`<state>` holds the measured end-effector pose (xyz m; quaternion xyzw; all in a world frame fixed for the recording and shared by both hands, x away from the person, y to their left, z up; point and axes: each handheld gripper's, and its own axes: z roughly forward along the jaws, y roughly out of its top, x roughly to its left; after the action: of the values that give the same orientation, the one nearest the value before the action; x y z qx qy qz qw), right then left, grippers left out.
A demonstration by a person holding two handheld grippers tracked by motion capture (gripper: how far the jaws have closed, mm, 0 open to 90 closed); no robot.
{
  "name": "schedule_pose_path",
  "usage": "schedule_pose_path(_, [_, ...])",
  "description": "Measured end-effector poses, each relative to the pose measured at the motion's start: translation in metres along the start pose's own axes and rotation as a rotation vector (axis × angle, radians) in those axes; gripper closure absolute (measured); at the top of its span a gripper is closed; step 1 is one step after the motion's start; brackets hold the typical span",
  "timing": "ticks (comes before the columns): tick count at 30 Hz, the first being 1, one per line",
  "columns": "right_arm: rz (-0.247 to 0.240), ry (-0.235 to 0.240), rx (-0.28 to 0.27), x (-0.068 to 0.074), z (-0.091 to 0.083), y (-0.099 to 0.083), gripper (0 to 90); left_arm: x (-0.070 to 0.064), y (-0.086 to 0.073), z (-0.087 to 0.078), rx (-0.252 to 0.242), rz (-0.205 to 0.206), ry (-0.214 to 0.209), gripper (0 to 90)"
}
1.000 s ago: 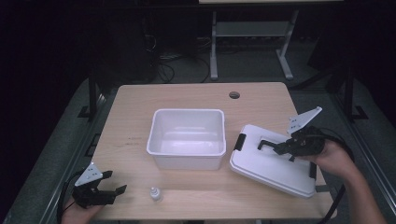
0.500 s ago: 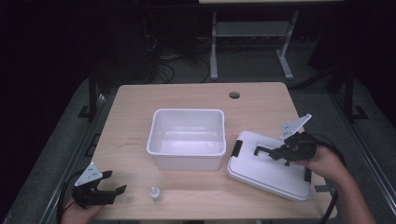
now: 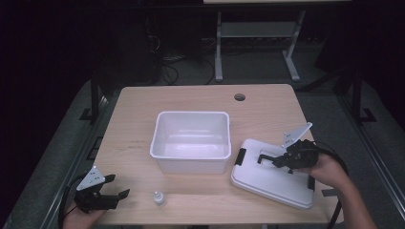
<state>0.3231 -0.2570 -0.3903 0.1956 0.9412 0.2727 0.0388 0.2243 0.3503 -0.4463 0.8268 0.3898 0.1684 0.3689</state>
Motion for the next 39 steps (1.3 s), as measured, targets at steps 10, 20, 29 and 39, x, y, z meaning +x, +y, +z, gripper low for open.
schedule_pose_path(10, [0.009,0.020,0.013,-0.002,0.010,-0.005,83.9,-0.001,0.000,0.001,0.002,0.001,0.000,18.7])
schedule_pose_path(20, [0.010,0.023,0.017,0.000,0.019,-0.008,83.7,-0.002,0.001,0.002,0.008,0.010,-0.007,18.7])
schedule_pose_path(29, [0.009,0.029,0.020,0.004,0.020,-0.009,82.2,-0.003,0.002,0.003,0.012,0.011,-0.011,18.7])
schedule_pose_path(39, [0.013,0.041,-0.011,0.013,0.011,-0.004,72.1,-0.006,0.009,0.002,0.015,0.032,-0.025,18.7])
